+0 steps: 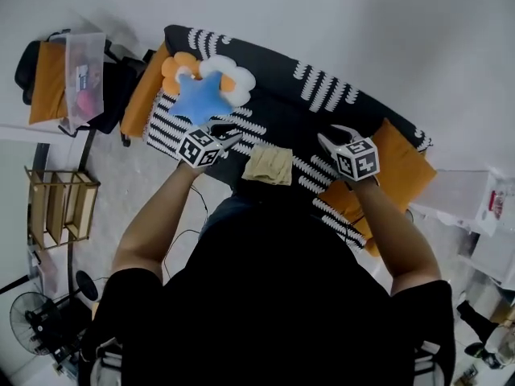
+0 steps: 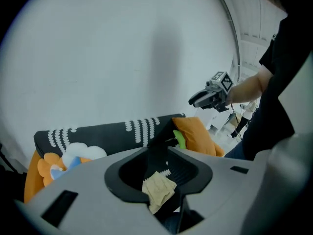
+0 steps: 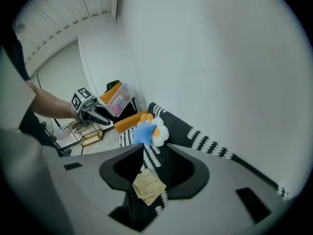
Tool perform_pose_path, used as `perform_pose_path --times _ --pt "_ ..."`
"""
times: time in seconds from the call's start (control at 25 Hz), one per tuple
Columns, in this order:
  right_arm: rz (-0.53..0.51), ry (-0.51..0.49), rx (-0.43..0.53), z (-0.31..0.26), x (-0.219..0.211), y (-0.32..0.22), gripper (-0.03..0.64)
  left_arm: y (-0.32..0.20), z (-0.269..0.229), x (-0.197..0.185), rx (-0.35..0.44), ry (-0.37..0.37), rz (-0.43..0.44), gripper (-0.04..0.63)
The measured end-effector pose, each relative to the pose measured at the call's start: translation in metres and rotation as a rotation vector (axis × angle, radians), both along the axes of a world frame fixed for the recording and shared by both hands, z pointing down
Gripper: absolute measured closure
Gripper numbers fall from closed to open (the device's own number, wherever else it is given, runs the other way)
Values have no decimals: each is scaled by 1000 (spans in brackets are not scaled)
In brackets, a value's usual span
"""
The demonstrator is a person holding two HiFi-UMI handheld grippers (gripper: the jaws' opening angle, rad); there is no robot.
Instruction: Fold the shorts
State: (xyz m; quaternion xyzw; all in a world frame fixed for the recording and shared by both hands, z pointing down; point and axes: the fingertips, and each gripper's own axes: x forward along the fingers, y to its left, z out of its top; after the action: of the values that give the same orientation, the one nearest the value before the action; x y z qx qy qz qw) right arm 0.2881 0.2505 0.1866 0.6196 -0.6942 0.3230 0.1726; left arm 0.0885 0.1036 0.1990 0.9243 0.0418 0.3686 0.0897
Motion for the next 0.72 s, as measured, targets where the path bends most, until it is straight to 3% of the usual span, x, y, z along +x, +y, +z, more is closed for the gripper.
perform_pose_path --times 0.48,0.72 --pt "55 34 92 -53 29 20 476 -7 -67 25 5 173 -134 453" --pt "77 27 108 -59 32 28 476 1 -78 27 18 187 -147 453"
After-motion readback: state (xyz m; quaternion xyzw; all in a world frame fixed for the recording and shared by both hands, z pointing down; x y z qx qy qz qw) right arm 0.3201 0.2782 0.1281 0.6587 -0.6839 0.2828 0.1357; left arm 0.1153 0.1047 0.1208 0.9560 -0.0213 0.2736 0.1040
